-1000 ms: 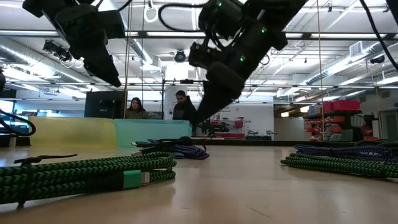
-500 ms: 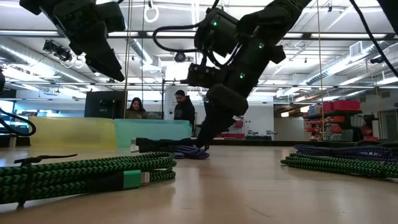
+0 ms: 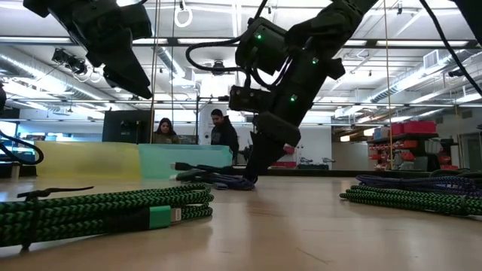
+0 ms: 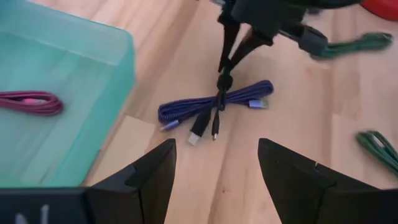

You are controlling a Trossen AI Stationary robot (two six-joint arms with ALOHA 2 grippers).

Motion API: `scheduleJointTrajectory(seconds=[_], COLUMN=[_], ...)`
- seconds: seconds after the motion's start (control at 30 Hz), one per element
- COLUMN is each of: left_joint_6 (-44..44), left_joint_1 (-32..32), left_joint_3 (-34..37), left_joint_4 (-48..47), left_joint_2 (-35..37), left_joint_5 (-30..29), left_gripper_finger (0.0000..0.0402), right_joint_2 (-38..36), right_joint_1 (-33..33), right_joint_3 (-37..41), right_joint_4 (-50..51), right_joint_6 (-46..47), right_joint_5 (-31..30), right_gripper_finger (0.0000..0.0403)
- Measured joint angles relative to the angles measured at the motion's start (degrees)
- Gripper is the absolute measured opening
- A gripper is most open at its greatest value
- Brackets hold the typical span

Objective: Pick & Place USB Port
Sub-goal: Put the black charger cable into the yellow bin

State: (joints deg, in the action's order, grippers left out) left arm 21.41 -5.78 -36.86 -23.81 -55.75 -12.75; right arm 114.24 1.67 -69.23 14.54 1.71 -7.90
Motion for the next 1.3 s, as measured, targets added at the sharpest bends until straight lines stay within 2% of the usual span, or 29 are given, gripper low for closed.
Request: scheduleJointTrajectory(seconds=[0.1, 0.27, 0.37, 0.57, 0.7, 0.8, 0.87, 1.03, 1.3], left_joint_6=[0.5, 0.9, 0.9, -5.8, -14.4, -20.7, -24.2, -28.3, -25.2], left_joint_1=[0.0, 0.0, 0.0, 0.0, 0.7, 2.0, 3.0, 4.9, 7.0], left_joint_3=[0.0, 0.0, 0.0, 0.0, 0.0, 0.0, 0.0, 0.0, 0.0], left_joint_4=[0.0, 0.4, 3.3, 17.7, 31.2, 41.7, 48.0, 59.4, 62.4], left_joint_2=[0.0, 0.0, 0.0, 0.0, 0.0, 0.0, 0.0, 0.0, -0.1], left_joint_5=[-0.6, -0.6, -2.0, -4.1, -5.2, -7.3, -7.8, -3.0, 7.1], left_gripper_finger=[0.0232, 0.0232, 0.0232, 0.0232, 0.0232, 0.0232, 0.0232, 0.0232, 0.0232], right_joint_2=[-1.9, -7.3, -11.5, -20.4, -24.7, -25.5, -25.5, -25.3, -25.2], right_joint_1=[-1.4, -2.7, -2.9, -4.1, -4.3, -3.7, -3.3, -2.5, -1.8], right_joint_3=[0.1, 0.0, 0.0, 0.0, 0.0, 0.0, 0.0, 0.0, 0.0], right_joint_4=[0.5, -2.3, -2.3, -6.0, -16.1, -23.1, -25.6, -29.3, -32.4], right_joint_6=[-0.3, -1.4, -1.8, -1.5, -1.9, -3.3, -3.7, -4.4, -5.4], right_joint_5=[0.3, 6.6, 4.7, -4.0, 0.4, 5.7, 7.1, 7.5, 6.9], right_gripper_finger=[0.0007, 0.0004, 0.0004, 0.0004, 0.0004, 0.0004, 0.0004, 0.0004, 0.0004])
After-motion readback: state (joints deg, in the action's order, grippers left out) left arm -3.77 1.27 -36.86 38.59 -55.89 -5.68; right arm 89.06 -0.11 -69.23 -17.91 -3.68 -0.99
